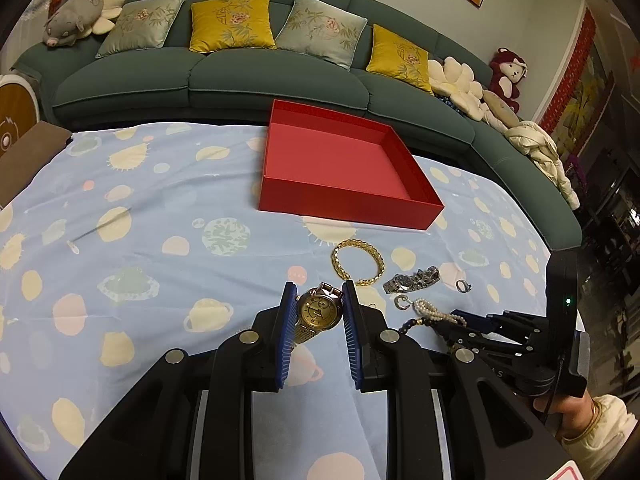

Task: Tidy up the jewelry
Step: 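Grasp the pearl necklace with the right gripper while the left gripper holds the watch, then carry the watch and pearl necklace in both grippers over the red tray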

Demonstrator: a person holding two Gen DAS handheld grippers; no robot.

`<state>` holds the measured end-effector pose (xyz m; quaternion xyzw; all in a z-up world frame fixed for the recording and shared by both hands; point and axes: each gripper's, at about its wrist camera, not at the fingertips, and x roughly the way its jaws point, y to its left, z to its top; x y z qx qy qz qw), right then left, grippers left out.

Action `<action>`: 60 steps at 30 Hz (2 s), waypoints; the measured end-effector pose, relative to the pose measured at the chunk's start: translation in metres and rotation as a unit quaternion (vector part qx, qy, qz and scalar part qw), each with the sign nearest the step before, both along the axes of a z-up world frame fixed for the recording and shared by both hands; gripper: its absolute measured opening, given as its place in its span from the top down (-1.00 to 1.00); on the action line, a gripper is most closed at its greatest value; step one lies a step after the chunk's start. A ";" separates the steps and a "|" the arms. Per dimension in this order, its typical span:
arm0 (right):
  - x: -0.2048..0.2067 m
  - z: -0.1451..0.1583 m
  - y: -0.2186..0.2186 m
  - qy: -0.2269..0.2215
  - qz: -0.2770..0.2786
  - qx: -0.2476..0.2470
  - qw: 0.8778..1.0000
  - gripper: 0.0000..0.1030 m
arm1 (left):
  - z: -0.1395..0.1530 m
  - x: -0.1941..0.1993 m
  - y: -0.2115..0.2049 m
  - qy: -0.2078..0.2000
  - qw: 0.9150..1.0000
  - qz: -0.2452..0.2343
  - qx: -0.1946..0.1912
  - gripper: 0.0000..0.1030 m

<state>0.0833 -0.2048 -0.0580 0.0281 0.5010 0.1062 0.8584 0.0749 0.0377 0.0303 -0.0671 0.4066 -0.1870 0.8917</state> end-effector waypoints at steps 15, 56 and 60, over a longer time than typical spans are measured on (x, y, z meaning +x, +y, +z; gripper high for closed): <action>-0.011 0.041 -0.002 -0.060 -0.001 0.036 0.998 0.74 | 0.012 0.003 0.003 -0.012 1.000 0.006 -0.019 0.62; 0.191 0.094 -0.047 -0.114 -0.096 0.047 0.988 0.74 | 0.025 0.191 -0.102 -0.085 0.982 0.060 0.158 0.62; 0.227 0.075 -0.053 -0.090 -0.108 0.051 0.989 0.74 | 0.014 0.229 -0.115 -0.082 0.979 0.058 0.175 0.62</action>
